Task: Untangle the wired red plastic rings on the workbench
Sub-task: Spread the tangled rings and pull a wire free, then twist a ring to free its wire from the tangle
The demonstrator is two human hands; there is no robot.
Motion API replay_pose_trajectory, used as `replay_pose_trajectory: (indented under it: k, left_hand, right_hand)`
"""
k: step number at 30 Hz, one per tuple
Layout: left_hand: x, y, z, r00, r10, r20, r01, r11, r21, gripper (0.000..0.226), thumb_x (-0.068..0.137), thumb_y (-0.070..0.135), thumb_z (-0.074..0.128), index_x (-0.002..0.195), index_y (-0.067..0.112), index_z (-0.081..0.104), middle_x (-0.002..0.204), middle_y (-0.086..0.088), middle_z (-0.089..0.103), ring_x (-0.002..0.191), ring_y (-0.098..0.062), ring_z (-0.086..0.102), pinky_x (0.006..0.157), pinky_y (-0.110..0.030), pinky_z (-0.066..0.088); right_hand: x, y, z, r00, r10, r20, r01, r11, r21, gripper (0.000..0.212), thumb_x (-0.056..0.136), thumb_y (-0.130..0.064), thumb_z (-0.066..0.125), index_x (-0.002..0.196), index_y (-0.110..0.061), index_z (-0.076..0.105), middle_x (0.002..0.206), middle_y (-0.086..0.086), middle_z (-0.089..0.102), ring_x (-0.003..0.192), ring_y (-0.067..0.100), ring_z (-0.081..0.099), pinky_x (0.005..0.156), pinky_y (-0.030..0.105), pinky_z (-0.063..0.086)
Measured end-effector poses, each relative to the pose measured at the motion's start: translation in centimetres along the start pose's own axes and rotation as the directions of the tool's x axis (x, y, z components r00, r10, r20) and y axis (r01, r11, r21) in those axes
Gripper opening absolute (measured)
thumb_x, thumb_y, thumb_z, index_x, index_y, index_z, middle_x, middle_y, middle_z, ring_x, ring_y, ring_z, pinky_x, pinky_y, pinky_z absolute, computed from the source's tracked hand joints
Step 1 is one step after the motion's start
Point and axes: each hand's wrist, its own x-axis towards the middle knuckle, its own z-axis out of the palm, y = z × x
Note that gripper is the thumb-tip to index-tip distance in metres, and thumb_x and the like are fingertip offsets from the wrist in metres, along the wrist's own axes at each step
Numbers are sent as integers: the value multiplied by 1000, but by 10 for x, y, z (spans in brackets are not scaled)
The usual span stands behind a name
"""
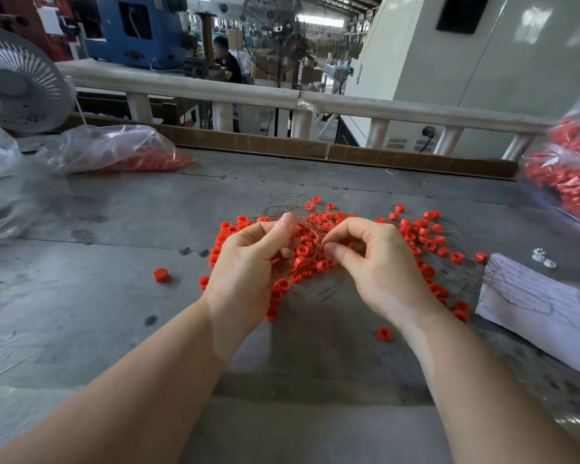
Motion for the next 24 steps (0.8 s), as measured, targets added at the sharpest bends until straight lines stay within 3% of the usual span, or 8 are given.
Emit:
replay_pose_trajectory:
  k: [4, 7, 11, 18, 24]
  left_hand:
    - [-4, -1, 4, 997, -22, 69, 20, 999, 27, 17, 65, 33, 68, 64, 17, 69, 63, 4, 62, 51, -3, 50, 50, -14, 45]
    - [-4, 0, 3, 997, -52, 58, 49, 997, 52, 29, 66, 38, 67, 79, 12, 69, 67, 3, 65, 53, -4, 52, 51, -15, 45]
    - [-6, 1, 3, 996, -31, 83, 24, 997, 80, 34, 62, 43, 68, 78, 14, 70, 68, 3, 66, 54, -4, 53, 51, -15, 46]
    - [-6, 3, 2, 995, 22, 95, -34, 991, 130, 28, 64, 46, 67, 68, 20, 74, 67, 3, 66, 54, -4, 52, 52, -15, 45]
    - [-5, 6, 0, 996, 54, 64, -63, 986, 153, 24, 65, 44, 67, 67, 20, 73, 65, 2, 65, 52, -4, 50, 50, -15, 43]
  right_hand:
    - [3, 8, -5, 992, -28, -122, 13, 993, -117, 18, 84, -5, 66, 74, -20, 64, 57, -19, 49, 54, -3, 50, 56, 8, 34]
    - [6, 19, -13, 976, 4, -220, -44, 983, -177, 14, 86, -8, 63, 76, -17, 64, 55, -16, 50, 54, 8, 54, 58, 28, 46]
    - [11, 36, -31, 916, 89, -391, -174, 966, -189, 12, 87, -10, 62, 77, -16, 64, 64, 1, 62, 65, 29, 64, 66, 42, 53]
    - [11, 60, -56, 785, 154, -599, -413, 852, -322, 11, 90, -12, 57, 87, -10, 67, 92, 16, 66, 83, 36, 58, 65, 30, 35]
    - [8, 72, -63, 740, 246, -626, -550, 757, -353, 15, 92, -10, 54, 90, -4, 68, 91, 22, 65, 84, 40, 58, 66, 32, 36]
